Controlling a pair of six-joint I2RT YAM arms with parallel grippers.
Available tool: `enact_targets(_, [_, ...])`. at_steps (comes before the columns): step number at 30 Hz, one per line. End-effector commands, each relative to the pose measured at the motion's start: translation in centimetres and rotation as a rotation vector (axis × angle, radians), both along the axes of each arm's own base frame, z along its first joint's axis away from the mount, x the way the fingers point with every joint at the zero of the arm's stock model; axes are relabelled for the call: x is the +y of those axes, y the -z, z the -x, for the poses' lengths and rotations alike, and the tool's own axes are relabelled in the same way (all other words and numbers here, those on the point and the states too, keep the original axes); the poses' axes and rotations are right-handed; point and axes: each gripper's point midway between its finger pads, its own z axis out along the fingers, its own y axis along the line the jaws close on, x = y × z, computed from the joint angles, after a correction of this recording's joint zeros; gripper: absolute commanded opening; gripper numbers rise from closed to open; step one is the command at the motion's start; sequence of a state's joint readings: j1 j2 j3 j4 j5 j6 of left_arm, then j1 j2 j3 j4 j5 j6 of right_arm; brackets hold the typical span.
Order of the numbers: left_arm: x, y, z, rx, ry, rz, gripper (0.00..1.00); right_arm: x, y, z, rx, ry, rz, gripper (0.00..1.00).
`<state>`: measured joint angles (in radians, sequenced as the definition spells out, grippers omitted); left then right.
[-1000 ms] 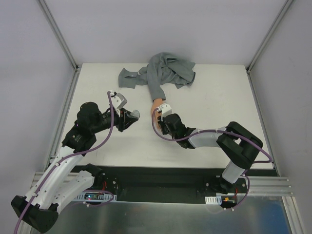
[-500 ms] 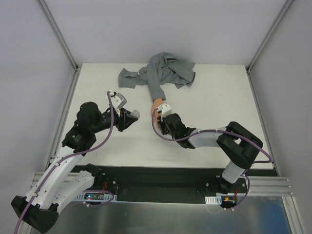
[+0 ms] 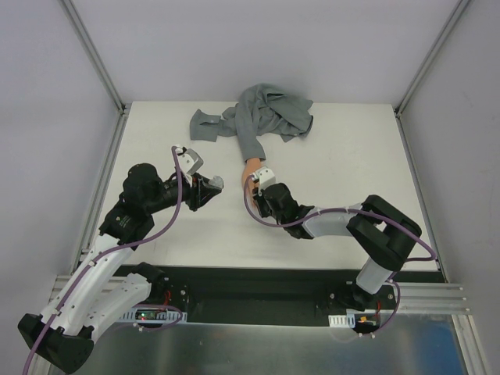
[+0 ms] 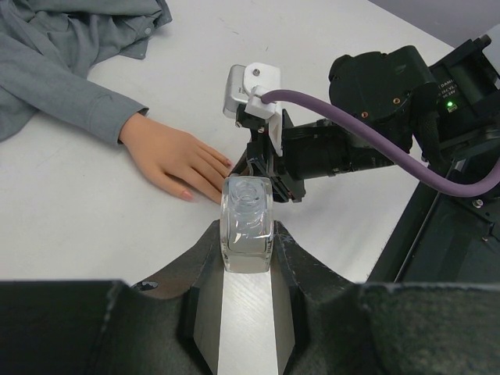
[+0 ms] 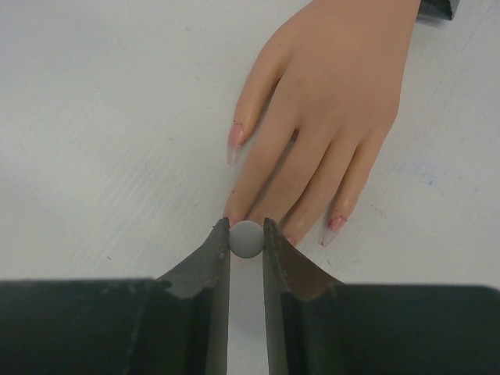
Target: Paint the nails
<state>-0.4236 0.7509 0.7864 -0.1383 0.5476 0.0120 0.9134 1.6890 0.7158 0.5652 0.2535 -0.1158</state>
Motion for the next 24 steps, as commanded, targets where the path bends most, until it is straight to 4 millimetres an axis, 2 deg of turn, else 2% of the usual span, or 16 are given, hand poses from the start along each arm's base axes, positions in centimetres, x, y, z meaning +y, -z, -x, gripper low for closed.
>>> enact_targets(1, [-0.15,-1.59,0.08,-0.052,0.014,0.039,0.00,0.88,-1.70,0.14,-0.028,-0.009,-0.063,0.01])
enact_targets(14, [-0.09,-1.64,0.12,-0.056,0.013,0.039,0.00,1.08,-1.81,0.86,-0.030,-0.018,-0.062,0.00])
enact_targets(19, [-0.14,-1.67,0.15,-0.055,0.016,0.040,0.00,0.59,-1.73,0.70,-0.037,0.000,-0.052,0.00])
enact_targets(24, [-0.15,-1.59,0.08,-0.052,0.014,0.039,0.00,1.13,-2.19,0.28,-0.053,-0.007,-0.051,0.00])
